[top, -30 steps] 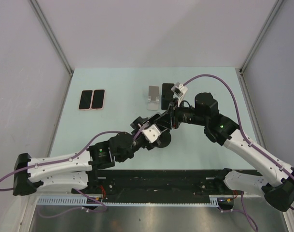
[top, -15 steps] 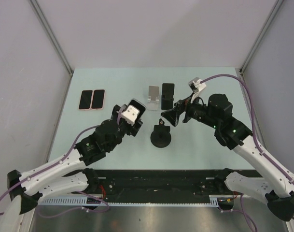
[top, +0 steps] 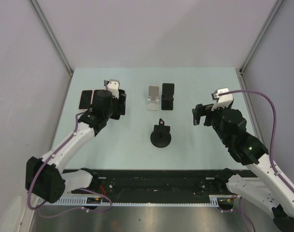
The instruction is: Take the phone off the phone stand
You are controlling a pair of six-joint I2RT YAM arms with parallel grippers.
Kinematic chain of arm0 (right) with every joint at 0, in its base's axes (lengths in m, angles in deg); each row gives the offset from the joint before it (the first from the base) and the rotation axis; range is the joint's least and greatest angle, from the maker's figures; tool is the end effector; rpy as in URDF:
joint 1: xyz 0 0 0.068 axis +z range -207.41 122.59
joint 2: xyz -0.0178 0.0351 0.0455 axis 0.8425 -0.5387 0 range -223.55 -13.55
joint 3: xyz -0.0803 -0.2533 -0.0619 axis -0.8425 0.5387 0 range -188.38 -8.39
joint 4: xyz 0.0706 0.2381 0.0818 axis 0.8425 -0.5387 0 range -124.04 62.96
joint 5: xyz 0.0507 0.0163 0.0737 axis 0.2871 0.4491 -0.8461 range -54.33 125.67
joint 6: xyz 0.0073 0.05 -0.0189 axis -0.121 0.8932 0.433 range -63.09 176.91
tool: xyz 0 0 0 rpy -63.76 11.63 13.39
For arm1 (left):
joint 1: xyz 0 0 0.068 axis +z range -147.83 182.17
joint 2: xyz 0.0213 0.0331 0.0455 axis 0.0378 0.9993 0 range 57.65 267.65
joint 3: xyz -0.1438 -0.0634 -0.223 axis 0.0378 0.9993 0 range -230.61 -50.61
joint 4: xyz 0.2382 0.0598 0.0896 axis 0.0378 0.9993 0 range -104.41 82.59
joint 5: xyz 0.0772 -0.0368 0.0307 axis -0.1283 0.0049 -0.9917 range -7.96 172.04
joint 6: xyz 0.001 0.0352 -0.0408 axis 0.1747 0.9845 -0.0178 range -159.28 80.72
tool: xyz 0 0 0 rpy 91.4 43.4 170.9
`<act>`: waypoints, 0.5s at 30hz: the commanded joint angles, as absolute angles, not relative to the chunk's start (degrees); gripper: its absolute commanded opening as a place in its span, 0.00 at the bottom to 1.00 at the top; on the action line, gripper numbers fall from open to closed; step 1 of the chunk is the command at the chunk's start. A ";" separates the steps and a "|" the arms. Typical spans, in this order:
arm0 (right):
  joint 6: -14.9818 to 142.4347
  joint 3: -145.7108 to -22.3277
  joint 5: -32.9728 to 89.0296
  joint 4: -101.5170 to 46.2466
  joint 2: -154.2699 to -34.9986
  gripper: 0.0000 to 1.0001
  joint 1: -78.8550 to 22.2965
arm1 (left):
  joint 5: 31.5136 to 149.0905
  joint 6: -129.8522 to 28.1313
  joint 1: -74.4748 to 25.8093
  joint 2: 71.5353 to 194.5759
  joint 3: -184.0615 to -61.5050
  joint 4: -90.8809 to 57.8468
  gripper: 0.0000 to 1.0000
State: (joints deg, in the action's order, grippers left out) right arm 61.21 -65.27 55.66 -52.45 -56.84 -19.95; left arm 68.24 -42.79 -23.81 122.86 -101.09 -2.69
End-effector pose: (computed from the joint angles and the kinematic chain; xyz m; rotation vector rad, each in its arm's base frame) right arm 0.1321 0.0858 0.3883 -0.2593 1.7504 0.2188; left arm 0.2363 -0.1057 0.3007 0.2443 2.0044 -0.0816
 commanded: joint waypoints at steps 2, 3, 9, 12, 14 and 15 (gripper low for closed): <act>57.00 -56.57 71.17 -49.47 -49.96 1.00 -20.14 | 73.78 -48.95 -17.97 131.90 -111.76 -3.17 0.00; 57.17 -54.11 72.22 -48.67 -48.98 1.00 -20.14 | 73.95 -48.95 -16.31 135.40 -112.83 -3.08 0.00; 57.09 -51.63 71.08 -45.15 -44.41 1.00 -20.14 | 74.93 -47.81 -11.64 149.37 -121.34 -1.32 0.00; 57.09 -51.01 71.35 -45.23 -43.79 1.00 -20.05 | 75.36 -47.54 -9.88 156.40 -125.39 -0.70 0.00; 57.00 -50.49 70.57 -44.71 -43.79 1.00 -20.14 | 76.24 -47.89 -9.26 159.59 -127.33 -0.79 0.03; 57.09 -50.48 70.39 -44.44 -43.87 1.00 -20.14 | 76.24 -47.81 -9.00 162.30 -129.08 -0.79 0.04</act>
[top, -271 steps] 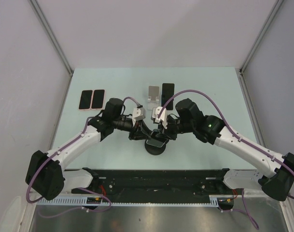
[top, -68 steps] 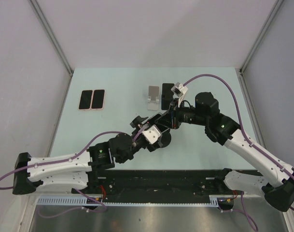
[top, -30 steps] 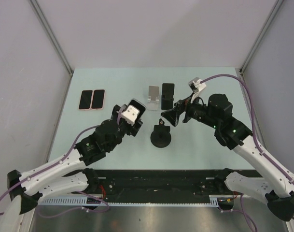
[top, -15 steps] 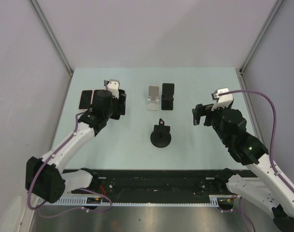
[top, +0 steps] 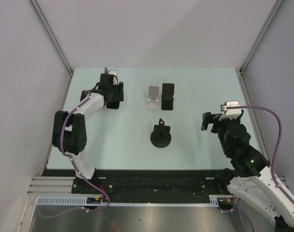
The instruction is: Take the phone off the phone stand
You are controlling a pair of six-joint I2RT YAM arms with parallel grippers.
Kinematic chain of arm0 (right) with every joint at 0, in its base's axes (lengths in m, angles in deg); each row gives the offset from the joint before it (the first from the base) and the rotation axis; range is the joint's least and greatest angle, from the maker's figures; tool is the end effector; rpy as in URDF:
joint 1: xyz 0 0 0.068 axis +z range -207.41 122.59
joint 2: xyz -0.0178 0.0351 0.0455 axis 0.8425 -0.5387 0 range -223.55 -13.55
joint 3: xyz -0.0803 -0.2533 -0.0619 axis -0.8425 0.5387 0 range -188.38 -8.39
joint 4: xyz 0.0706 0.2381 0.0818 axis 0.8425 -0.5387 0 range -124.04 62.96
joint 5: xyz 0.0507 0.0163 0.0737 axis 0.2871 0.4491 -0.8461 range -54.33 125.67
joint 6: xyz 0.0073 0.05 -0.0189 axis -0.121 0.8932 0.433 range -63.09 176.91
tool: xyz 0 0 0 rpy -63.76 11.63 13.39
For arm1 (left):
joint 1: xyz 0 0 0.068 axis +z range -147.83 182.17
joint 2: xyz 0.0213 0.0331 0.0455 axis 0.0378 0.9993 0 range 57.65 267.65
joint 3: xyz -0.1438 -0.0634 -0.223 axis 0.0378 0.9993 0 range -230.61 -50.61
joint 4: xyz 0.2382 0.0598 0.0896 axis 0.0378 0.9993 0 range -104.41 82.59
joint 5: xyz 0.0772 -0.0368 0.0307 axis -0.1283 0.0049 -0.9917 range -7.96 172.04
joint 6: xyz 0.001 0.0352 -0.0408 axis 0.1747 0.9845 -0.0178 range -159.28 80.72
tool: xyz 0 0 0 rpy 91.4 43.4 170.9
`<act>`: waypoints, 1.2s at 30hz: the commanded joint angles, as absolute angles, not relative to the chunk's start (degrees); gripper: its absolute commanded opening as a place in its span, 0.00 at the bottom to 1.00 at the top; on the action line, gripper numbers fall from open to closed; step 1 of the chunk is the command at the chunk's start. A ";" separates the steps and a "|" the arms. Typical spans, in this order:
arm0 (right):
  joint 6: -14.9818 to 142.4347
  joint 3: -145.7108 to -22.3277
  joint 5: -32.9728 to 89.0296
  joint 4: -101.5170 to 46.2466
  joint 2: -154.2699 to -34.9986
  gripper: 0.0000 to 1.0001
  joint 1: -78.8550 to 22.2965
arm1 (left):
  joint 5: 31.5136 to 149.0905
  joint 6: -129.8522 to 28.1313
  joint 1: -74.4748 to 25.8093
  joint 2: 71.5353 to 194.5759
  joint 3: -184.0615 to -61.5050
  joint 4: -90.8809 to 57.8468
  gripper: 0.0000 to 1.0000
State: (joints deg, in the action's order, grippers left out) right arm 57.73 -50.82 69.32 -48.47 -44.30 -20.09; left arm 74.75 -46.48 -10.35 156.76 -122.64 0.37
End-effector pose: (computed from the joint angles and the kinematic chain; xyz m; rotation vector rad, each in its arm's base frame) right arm 0.1098 0.0589 0.3392 -0.1177 1.7081 -0.0173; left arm 0.3804 -0.0798 0.2432 0.0413 2.2942 -0.0313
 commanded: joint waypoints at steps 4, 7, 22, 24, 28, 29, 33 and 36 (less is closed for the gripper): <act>57.09 -50.40 69.77 -44.27 -45.19 1.00 -20.49 | 75.62 -46.75 -7.77 168.12 -133.31 -0.70 0.08; 57.09 -50.40 69.33 -44.18 -45.81 1.00 -21.02 | 76.50 -46.93 -6.27 171.55 -135.60 -0.70 0.10; 57.00 -50.13 67.93 -43.83 -46.25 1.00 -23.39 | 77.91 -45.43 -3.20 179.81 -142.20 2.64 0.31; 57.00 -50.13 67.66 -44.00 -46.34 1.00 -23.57 | 77.56 -45.17 -3.11 180.52 -142.72 2.72 0.33; 57.00 -50.05 67.31 -43.92 -46.34 1.00 -23.57 | 77.65 -44.91 -2.76 182.27 -144.30 2.99 0.36; 57.09 -50.05 67.40 -43.83 -46.34 1.00 -23.57 | 77.65 -44.73 -2.84 182.89 -145.00 2.99 0.36; 57.00 -50.04 67.31 -43.91 -46.34 1.00 -23.66 | 77.12 -44.90 -2.67 184.03 -146.06 3.16 0.42; 57.09 -49.96 67.40 -43.91 -46.51 1.00 -23.66 | 76.59 -44.99 -2.75 184.21 -145.89 3.25 0.47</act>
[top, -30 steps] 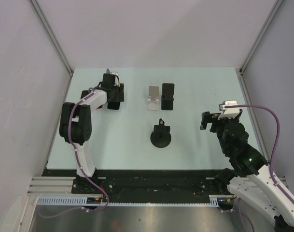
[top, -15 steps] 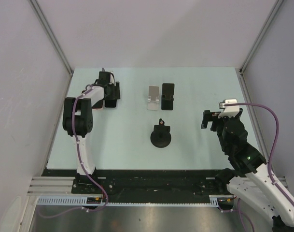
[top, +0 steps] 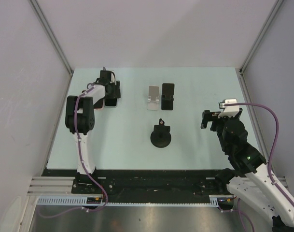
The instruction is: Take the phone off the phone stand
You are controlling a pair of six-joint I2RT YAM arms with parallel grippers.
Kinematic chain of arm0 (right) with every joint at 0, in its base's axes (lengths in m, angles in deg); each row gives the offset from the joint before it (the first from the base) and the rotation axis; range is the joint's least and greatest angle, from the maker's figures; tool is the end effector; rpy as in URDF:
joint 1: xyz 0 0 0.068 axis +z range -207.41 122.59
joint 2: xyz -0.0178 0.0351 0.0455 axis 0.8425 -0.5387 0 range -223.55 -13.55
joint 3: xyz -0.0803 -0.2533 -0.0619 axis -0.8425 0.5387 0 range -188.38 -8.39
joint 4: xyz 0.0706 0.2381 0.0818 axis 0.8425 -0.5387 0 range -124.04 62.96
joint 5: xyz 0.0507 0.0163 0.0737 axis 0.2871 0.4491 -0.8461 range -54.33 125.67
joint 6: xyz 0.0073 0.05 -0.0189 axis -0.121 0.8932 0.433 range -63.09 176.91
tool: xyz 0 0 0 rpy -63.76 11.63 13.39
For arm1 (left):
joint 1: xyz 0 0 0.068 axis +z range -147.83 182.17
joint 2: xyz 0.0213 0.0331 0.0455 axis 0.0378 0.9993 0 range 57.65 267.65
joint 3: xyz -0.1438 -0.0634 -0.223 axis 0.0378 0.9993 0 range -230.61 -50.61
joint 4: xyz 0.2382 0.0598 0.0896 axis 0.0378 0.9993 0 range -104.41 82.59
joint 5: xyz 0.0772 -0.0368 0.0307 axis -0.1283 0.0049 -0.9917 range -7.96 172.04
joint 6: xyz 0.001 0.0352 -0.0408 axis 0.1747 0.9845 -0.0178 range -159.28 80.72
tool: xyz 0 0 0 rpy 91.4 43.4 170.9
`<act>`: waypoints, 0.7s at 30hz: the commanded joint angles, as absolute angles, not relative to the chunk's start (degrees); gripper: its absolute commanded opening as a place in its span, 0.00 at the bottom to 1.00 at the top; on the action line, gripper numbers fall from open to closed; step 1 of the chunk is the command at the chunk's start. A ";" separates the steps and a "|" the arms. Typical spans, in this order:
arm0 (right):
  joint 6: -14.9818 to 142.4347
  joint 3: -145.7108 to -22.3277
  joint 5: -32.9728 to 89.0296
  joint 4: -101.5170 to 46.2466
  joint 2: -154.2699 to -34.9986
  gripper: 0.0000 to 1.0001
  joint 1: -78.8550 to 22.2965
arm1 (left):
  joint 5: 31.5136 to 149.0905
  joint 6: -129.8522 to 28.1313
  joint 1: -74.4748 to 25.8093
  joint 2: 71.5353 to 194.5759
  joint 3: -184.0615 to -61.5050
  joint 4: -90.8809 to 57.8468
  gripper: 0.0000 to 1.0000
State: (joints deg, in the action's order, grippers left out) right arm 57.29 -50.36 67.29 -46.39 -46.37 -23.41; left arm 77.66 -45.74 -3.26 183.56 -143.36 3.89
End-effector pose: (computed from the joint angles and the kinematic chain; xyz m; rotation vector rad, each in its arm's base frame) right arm 0.1208 0.0590 0.3362 -0.1046 1.7190 -0.0392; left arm 0.4791 -0.0428 0.1580 -0.0550 2.4648 0.0046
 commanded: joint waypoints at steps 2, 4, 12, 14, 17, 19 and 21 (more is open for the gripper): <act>55.96 -49.96 67.22 -43.83 -46.69 1.00 -23.66 | 76.33 -45.17 -2.76 183.69 -145.19 3.25 0.50; 55.68 -49.96 67.14 -43.83 -46.78 1.00 -23.74 | 76.24 -45.26 -2.76 182.81 -144.40 3.08 0.55; 55.68 -49.96 66.34 -43.74 -46.69 1.00 -23.83 | 77.12 -47.37 -2.76 178.33 -140.09 3.25 0.55; 55.86 -49.96 66.08 -43.83 -46.69 1.00 -23.83 | 77.29 -47.45 -2.76 178.06 -139.91 3.25 0.56; 55.86 -49.96 65.82 -44.00 -46.43 1.00 -23.74 | 76.42 -47.10 -2.76 178.58 -140.09 3.25 0.58; 55.86 -49.96 65.99 -44.00 -46.25 1.00 -23.83 | 75.98 -46.84 -2.76 179.11 -140.26 3.25 0.61; 55.94 -49.96 66.08 -44.09 -46.16 1.00 -23.83 | 75.89 -46.58 -2.67 179.29 -140.61 3.25 0.65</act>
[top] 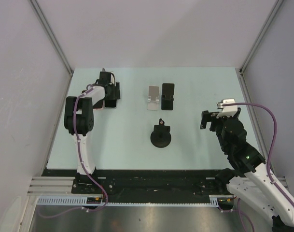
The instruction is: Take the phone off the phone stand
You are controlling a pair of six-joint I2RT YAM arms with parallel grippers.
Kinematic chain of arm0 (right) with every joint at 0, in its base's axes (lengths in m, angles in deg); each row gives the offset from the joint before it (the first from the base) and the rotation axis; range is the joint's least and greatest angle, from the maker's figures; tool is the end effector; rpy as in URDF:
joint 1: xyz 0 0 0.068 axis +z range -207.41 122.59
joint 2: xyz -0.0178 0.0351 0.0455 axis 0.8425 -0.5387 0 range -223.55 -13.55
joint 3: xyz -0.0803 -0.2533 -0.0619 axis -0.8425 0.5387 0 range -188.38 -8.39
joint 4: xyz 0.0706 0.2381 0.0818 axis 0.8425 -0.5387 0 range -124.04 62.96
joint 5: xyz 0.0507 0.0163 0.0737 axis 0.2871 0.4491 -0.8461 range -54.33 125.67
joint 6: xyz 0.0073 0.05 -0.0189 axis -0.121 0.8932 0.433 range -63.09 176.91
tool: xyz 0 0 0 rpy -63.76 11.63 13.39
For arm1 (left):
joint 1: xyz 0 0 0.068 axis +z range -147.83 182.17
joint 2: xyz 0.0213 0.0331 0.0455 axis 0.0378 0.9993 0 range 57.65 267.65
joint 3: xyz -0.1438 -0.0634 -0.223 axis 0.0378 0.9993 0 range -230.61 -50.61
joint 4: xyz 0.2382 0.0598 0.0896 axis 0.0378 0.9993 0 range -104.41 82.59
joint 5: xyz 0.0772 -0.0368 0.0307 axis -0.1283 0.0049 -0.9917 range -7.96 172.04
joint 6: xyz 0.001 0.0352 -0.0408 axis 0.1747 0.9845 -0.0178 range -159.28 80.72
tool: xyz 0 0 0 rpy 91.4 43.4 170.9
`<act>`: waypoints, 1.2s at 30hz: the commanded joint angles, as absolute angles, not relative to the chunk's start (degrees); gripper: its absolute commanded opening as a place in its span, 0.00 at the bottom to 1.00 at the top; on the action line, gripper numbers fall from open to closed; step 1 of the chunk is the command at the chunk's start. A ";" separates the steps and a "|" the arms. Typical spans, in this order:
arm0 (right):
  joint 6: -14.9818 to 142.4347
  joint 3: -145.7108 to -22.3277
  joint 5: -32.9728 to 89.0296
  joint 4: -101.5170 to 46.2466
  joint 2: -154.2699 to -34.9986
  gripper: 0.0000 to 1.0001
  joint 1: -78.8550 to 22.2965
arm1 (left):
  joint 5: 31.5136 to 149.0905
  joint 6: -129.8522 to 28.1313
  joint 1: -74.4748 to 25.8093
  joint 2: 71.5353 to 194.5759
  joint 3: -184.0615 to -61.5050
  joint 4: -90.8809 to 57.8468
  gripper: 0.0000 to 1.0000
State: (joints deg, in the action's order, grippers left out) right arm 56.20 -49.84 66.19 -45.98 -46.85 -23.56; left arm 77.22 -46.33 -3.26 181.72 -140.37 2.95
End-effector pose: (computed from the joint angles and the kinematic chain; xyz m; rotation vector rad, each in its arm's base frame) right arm 0.1232 0.0608 0.3329 -0.1375 1.7274 -0.0431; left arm 0.4702 -0.0416 0.1579 -0.0709 2.4673 0.0102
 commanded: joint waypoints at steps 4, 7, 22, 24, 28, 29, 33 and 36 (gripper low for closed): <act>55.86 -50.04 65.82 -44.09 -46.25 1.00 -23.83 | 75.89 -46.31 -2.76 179.73 -141.14 3.25 0.71; 55.86 -49.96 65.82 -44.09 -46.34 1.00 -23.74 | 76.06 -46.40 -2.76 179.82 -141.58 3.25 0.76; 55.86 -49.96 66.34 -44.09 -46.07 1.00 -23.83 | 75.27 -46.57 -2.76 180.08 -141.93 3.16 0.94; 55.86 -49.96 66.34 -44.09 -46.07 1.00 -23.83 | 75.36 -46.75 -2.76 179.73 -141.85 3.25 0.95; 55.86 -49.96 66.34 -44.09 -46.16 1.00 -23.83 | 75.36 -48.15 -2.76 178.15 -141.58 3.25 0.92; 55.86 -49.96 66.34 -44.09 -46.16 1.00 -23.83 | 75.19 -48.42 -2.84 177.71 -141.58 3.25 0.92; 55.77 -49.96 66.08 -44.00 -46.25 1.00 -23.83 | 72.91 -48.69 -3.63 175.43 -141.32 3.25 0.89; 55.77 -49.96 65.99 -44.00 -46.25 1.00 -23.83 | 71.23 -48.25 -4.51 174.29 -141.41 3.16 0.90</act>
